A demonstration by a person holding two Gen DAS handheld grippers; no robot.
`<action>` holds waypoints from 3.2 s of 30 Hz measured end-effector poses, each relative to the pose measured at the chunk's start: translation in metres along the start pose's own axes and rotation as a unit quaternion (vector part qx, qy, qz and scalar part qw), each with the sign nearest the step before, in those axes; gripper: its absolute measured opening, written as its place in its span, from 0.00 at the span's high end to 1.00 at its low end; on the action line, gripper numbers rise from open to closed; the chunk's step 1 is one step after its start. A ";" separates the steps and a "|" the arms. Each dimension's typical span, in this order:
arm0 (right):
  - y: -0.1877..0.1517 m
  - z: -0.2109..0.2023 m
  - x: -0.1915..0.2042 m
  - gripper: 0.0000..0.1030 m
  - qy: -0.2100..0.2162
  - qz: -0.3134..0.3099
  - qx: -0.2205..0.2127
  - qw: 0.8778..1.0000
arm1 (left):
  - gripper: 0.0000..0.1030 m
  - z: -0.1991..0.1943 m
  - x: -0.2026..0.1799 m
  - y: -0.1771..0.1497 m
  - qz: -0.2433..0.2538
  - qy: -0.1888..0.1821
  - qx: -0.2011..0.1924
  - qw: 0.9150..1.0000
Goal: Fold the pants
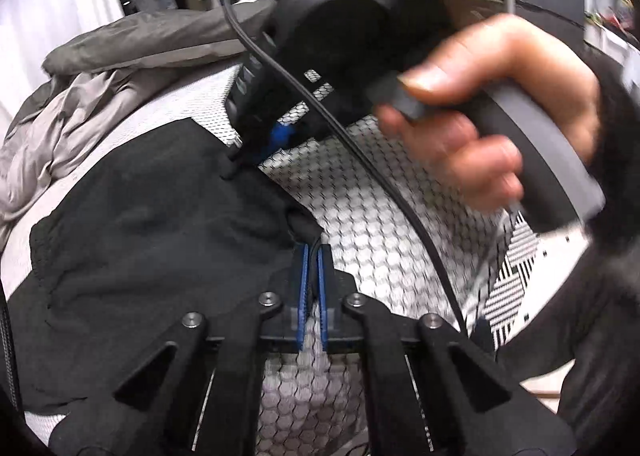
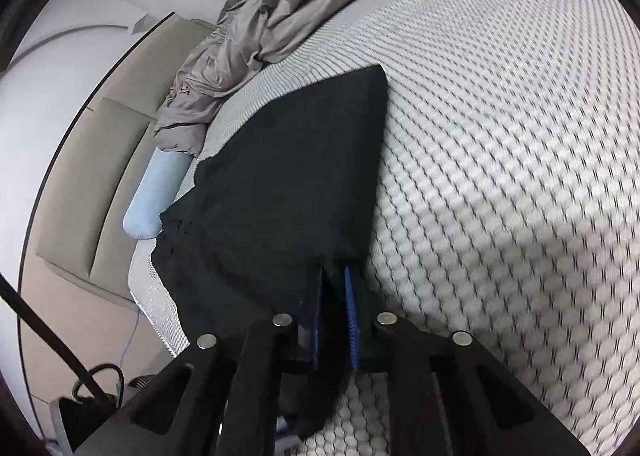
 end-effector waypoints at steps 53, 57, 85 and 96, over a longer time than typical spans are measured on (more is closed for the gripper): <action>-0.075 -0.019 0.059 0.97 0.048 -0.168 0.067 0.982 | 0.38 0.086 0.114 0.067 -0.206 0.011 0.043 0.978; -0.091 -0.018 0.053 0.98 0.077 -0.151 0.092 0.981 | 0.38 0.090 0.114 0.068 -0.210 0.017 0.046 0.976; 0.017 0.015 -0.027 0.82 -0.015 -0.009 0.026 1.000 | 0.32 0.060 0.048 0.031 -0.082 -0.065 0.065 0.992; 0.122 0.062 -0.066 0.83 -0.048 0.009 0.022 0.999 | 0.27 0.050 0.053 0.031 -0.093 -0.097 0.066 0.989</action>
Point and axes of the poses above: each gripper's, at about its wrist camera, not at the fingertips, and z roughly the way its jaws point, x to its left, y to its top, the point moved 1 cm from there along z, roughly the way its jaws point, and after that the axes turned 14 degrees about -z, right-handed, at the moved point
